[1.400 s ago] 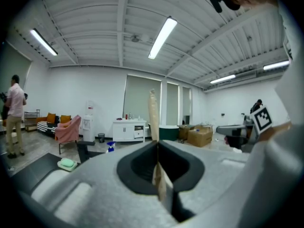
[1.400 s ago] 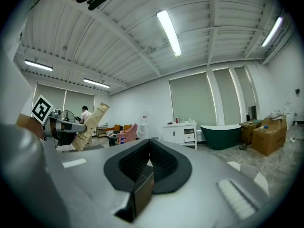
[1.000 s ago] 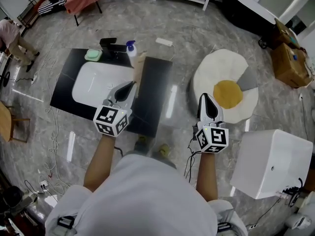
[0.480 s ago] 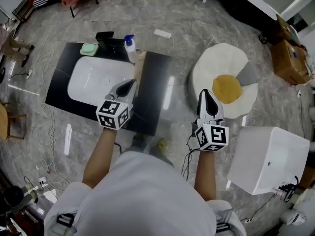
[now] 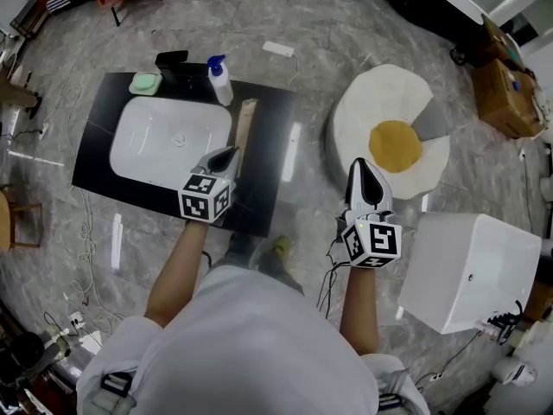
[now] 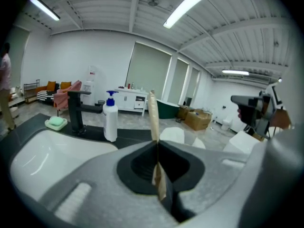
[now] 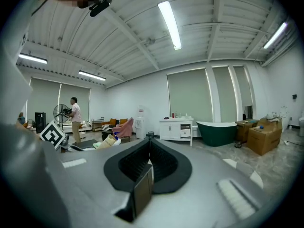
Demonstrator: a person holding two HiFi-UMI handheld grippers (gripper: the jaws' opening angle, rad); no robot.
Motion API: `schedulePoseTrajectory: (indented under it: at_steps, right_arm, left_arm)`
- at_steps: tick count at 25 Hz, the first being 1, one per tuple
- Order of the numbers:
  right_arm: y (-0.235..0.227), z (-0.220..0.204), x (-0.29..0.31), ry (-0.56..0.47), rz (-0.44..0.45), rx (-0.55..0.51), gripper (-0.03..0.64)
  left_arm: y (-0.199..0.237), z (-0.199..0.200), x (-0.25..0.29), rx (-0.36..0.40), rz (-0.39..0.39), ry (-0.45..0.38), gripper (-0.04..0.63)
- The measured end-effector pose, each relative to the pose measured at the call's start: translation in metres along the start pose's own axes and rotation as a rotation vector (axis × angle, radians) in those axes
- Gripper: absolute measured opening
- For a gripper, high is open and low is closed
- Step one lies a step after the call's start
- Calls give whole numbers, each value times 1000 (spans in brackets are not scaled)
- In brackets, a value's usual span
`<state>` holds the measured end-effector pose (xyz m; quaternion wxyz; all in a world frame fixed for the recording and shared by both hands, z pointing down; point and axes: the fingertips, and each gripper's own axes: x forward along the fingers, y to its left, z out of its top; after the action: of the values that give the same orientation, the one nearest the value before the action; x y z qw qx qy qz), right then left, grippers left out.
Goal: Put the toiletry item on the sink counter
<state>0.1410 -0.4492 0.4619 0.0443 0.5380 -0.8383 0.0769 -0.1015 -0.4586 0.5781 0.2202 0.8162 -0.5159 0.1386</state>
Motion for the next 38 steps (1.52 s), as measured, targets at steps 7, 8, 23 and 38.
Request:
schedulePoseTrajectory:
  at_steps: [7, 8, 23, 38]
  right_arm:
    - [-7, -8, 8, 22, -7, 2, 3]
    - [-8, -10, 10, 25, -8, 2, 3]
    - [-16, -26, 23, 66, -30, 15, 3]
    - [-19, -32, 23, 85, -53, 5, 3]
  left_arm:
    - [4, -44, 26, -35, 2, 118, 3]
    - [6, -50, 29, -41, 2, 133, 3]
    - [21, -109, 65, -108, 11, 288, 6]
    - [34, -120, 74, -109, 33, 311, 51]
